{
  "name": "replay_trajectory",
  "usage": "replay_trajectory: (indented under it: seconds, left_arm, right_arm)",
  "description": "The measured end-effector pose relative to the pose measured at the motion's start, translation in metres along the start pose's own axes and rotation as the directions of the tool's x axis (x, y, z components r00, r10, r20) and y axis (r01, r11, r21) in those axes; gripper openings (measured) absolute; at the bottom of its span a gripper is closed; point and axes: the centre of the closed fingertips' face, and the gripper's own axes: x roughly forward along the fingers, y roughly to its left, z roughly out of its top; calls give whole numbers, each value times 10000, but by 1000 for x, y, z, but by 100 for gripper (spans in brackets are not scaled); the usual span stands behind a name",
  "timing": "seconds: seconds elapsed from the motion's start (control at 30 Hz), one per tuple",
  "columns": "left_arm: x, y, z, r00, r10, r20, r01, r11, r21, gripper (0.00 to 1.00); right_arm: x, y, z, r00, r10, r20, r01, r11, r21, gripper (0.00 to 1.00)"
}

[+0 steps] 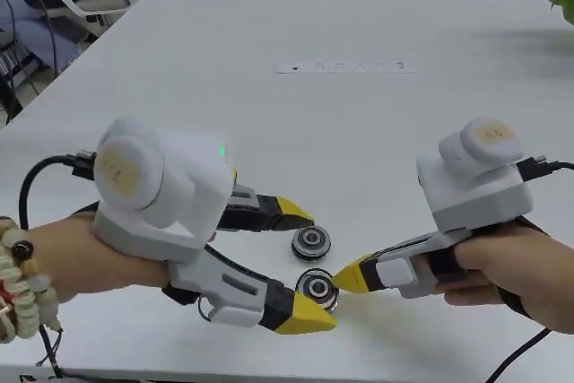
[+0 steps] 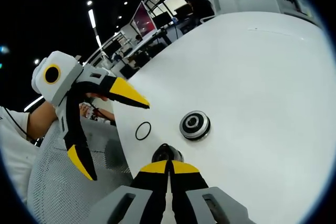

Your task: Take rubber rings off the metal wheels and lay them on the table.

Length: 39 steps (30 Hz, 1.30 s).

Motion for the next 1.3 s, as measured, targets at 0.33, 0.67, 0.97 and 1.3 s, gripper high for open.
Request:
replay_trajectory:
  seconds: [0.33,0.67,0.97,1.3]
  left_arm:
    - [-30,-2,4,9987,498,-62,-497,9984,257,69]
    - [-81,4,-8,9850,1723,-59,-1723,9849,-173,77]
    - [-121,9,-26,9544,2983,-96,-2980,9505,-881,84]
    - [-117,-4,-44,9463,3234,-10,-3192,9333,-1648,87]
  right_arm:
    - [-3,2,5,9997,164,198,-165,9999,52,0]
    - [-5,14,9,9990,315,306,-309,9993,-189,0]
    - [-7,24,13,9990,328,308,-302,9962,-821,0]
    - [-13,33,24,9963,442,734,-371,9948,-952,0]
